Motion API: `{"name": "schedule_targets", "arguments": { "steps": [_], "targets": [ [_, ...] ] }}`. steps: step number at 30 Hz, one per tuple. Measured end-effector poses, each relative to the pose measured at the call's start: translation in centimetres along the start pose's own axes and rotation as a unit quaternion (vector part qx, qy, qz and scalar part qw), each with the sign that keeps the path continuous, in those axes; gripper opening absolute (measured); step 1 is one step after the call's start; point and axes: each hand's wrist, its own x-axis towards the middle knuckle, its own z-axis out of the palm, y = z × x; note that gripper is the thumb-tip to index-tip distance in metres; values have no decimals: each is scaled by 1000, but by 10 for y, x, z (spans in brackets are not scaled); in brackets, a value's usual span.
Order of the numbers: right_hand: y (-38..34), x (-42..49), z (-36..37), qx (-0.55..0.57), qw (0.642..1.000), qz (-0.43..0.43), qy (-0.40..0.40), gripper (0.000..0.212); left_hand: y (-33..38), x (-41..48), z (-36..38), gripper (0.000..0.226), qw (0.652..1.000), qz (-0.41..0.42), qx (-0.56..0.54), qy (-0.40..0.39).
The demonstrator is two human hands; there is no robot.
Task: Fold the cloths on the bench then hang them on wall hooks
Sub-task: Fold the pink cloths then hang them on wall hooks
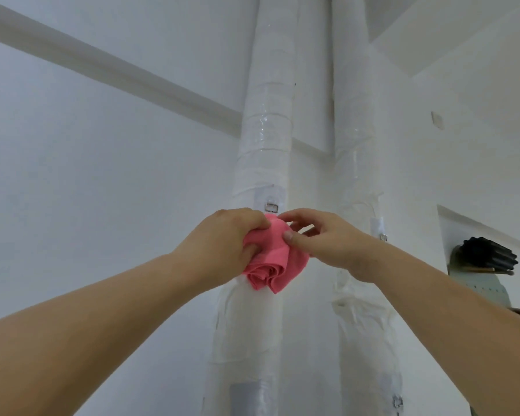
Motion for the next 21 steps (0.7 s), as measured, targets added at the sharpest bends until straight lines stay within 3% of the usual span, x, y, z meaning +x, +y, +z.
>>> {"name": "schedule_targets", "arguments": {
  "steps": [4, 8, 10, 17, 21],
  "targets": [
    [2, 0, 6, -14, 999, -21, 19, 23, 4, -12, 11, 24, 998, -15, -43, 40],
    [1, 5, 8, -86, 995, -30, 29, 27, 10, -18, 17, 36, 992, -56, -105, 47],
    [3, 9, 10, -103, 993, -38, 36, 29, 11, -16, 19, 30, 993, -63, -82, 53],
    [22, 3, 26, 45, 994, -42, 88, 24, 6, -21, 35, 31, 995, -49, -14, 91],
    [26, -3, 33, 67, 989, -54, 122, 24, 8, -22, 38, 24, 994, -51, -7, 93]
  ]
}}
